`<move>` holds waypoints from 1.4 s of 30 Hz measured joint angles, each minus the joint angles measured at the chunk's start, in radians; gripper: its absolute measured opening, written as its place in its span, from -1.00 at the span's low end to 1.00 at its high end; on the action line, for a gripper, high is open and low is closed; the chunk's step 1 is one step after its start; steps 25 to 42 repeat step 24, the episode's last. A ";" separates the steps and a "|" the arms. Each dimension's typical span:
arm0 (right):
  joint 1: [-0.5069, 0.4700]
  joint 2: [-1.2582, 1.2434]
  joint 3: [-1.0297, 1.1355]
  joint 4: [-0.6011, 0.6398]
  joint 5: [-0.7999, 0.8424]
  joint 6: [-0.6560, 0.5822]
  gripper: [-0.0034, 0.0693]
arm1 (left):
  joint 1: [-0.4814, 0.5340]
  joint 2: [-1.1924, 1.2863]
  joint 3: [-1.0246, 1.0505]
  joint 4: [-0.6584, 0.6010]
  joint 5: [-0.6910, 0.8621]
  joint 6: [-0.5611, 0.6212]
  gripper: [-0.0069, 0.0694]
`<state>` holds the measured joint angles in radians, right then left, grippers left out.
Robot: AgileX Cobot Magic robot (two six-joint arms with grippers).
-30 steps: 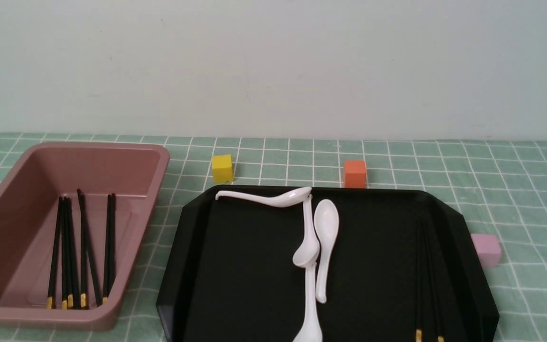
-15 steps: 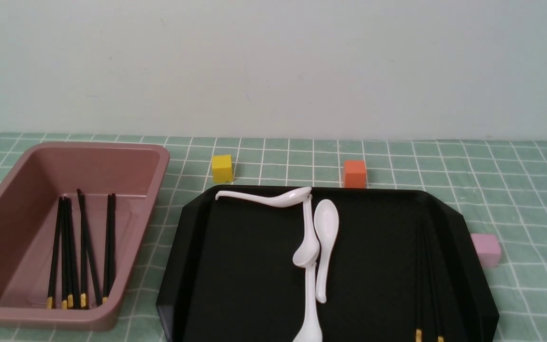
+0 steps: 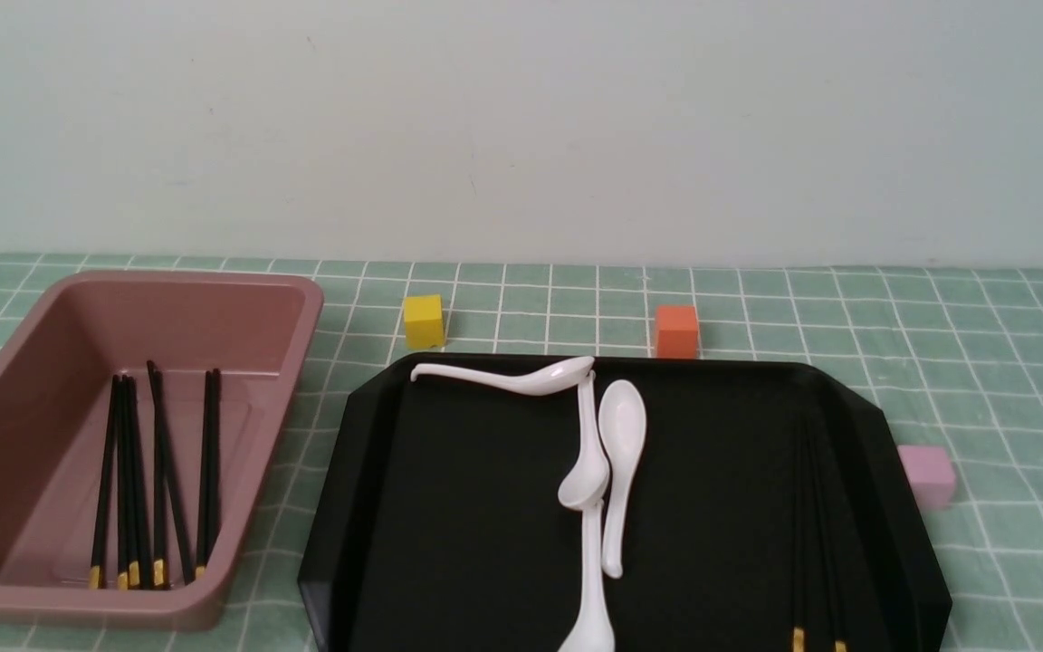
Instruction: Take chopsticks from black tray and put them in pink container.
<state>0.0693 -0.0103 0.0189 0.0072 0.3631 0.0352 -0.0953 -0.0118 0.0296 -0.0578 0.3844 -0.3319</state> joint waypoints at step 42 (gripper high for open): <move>0.000 0.000 0.000 0.000 0.001 0.000 -0.59 | 0.000 0.000 0.000 0.000 0.000 0.000 -0.28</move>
